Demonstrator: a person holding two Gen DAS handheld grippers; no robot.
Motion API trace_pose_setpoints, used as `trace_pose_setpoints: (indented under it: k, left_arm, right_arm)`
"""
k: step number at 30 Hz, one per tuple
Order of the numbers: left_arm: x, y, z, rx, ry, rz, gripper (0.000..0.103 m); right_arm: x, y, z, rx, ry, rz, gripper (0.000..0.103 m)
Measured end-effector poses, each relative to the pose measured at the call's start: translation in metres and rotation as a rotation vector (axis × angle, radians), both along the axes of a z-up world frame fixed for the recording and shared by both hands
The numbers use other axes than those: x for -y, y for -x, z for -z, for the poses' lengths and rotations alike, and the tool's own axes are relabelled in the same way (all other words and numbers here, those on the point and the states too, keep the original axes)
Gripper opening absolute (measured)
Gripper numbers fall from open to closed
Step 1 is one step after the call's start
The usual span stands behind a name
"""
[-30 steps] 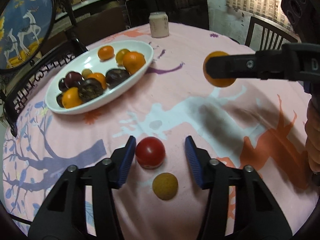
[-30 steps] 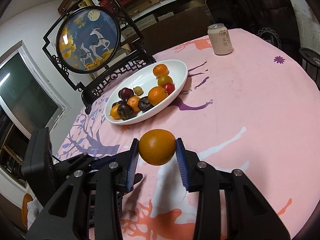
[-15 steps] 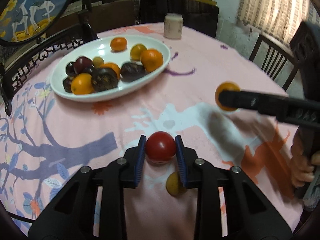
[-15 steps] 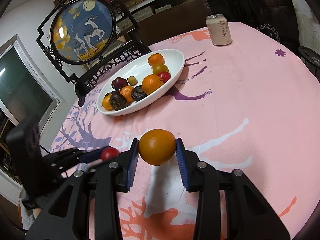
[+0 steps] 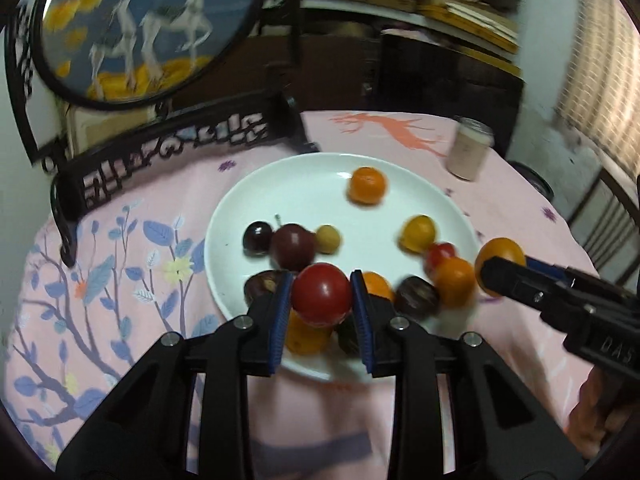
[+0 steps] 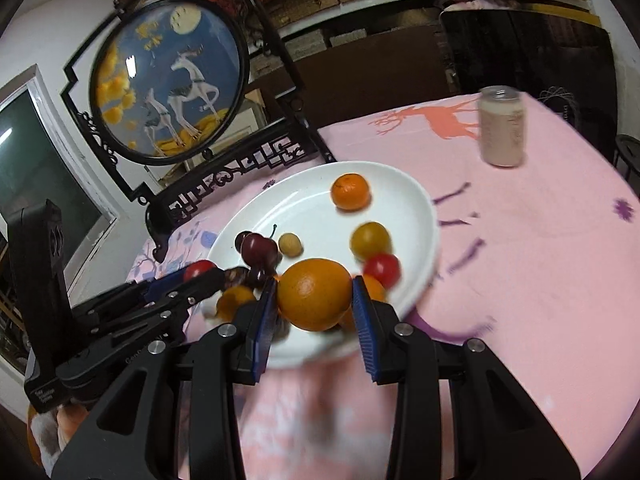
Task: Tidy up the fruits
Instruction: 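Lower the orange and tomato onto the white plate and open both tools, then grasp the last small yellow-brown fruit with the right tool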
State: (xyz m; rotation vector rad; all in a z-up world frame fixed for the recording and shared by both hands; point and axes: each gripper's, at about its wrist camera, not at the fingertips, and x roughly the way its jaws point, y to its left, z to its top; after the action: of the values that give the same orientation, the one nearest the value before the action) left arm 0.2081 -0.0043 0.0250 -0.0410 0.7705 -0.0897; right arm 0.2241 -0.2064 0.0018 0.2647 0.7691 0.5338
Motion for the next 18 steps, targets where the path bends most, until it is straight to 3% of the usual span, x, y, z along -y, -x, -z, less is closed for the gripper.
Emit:
trace_pose_setpoints:
  k: [1, 2, 4, 7, 14, 18]
  left_arm:
    - [-0.006, -0.005, 0.006, -0.008, 0.036, -0.015, 0.035]
    - [-0.009, -0.008, 0.01, -0.02, 0.053, -0.013, 0.053]
    - [-0.014, -0.008, 0.012, -0.011, 0.05, -0.021, 0.067]
    - [-0.022, -0.003, 0.007, 0.003, 0.082, -0.03, 0.068]
    - [-0.034, 0.023, 0.003, 0.038, 0.083, -0.096, 0.094]
    - [-0.047, 0.038, 0.01, -0.001, 0.086, -0.162, 0.096]
  right_arm:
    - [-0.001, -0.004, 0.003, 0.002, -0.01, 0.001, 0.04]
    - [0.0, -0.007, 0.004, 0.011, -0.027, 0.009, 0.052]
    - [0.009, -0.006, 0.003, 0.039, -0.057, 0.037, 0.064]
    - [0.017, -0.003, 0.003, 0.039, -0.062, 0.042, 0.064]
    - [0.032, 0.026, 0.01, -0.022, -0.067, 0.026, 0.064]
    - [0.028, 0.06, 0.019, -0.027, -0.021, -0.019, 0.064]
